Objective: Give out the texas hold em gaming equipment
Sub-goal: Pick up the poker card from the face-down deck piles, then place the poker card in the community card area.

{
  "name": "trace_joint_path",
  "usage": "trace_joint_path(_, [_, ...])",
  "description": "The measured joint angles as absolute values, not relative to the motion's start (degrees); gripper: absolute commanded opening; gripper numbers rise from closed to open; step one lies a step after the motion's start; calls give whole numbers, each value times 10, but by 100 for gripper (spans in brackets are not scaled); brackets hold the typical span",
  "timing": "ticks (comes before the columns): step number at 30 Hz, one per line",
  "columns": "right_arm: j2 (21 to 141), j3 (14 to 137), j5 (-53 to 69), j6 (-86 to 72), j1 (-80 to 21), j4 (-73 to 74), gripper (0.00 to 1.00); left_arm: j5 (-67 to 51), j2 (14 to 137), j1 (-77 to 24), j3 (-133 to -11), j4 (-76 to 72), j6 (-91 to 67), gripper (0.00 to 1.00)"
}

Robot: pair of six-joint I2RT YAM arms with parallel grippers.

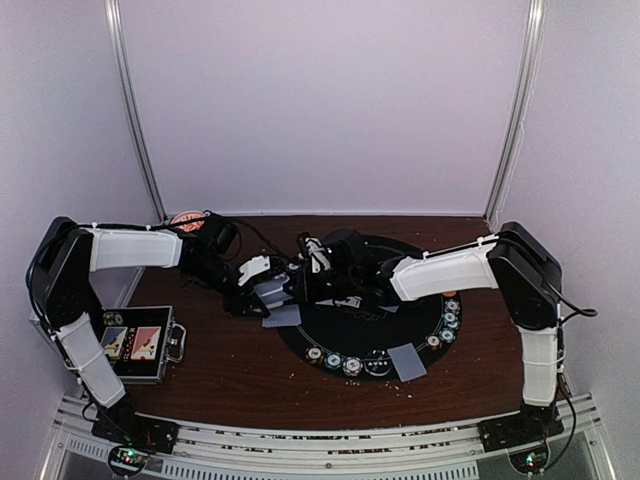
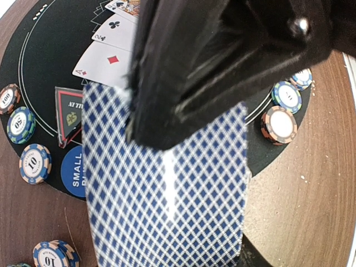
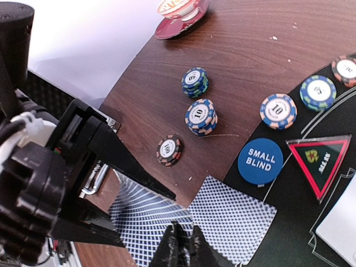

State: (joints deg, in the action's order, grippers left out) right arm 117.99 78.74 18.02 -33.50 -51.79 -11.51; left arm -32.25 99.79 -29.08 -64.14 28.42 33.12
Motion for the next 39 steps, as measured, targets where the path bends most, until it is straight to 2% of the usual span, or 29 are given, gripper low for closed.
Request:
trace_joint_path(1, [1176,784,180,-336,-518,-116,0,-322,998,-291,-641,284,331,48])
trace_joint_path(13, [1142,763,194,-344,-521,-119,0,-328,998,-291,-641,284,331,48])
trace_joint_path(19, [1093,750,193,-314,-512,-76,0,-330,998,-291,-641,284,331,48])
trace_joint_path(29, [947,753,201,-156,-416,134,0,-332,998,-291,-641,284,331,48])
trace_joint_path(39, [932,760,168,-4,-375,367,0,-333,998,-291,-641,284,331,48])
